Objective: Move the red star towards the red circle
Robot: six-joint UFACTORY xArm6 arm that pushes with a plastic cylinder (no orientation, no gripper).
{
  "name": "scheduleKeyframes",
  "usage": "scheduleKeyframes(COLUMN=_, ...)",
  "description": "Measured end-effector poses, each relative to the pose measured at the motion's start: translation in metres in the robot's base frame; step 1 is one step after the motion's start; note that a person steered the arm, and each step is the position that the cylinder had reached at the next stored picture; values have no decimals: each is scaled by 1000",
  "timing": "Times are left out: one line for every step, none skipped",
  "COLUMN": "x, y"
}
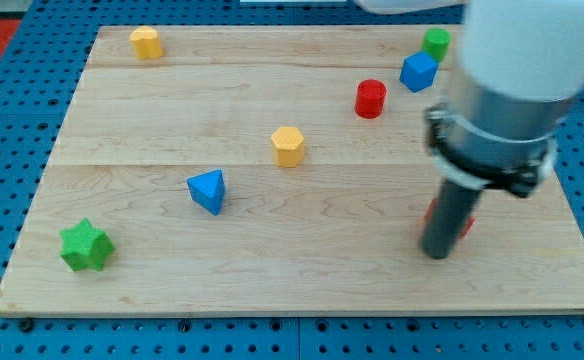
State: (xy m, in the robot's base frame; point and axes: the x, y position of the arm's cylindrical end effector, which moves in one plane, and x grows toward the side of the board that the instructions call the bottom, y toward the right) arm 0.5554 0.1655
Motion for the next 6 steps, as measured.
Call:
scheduleKeyframes(x=5, y=27)
scheduleKeyframes(x=-8, y=45)
scheduleKeyframes(x=-44, y=-19)
scheduleKeyframes(x=-52, y=-31)
scheduleKeyframes(x=-34, y=-30)
scheduleKeyframes(x=-36, y=-78)
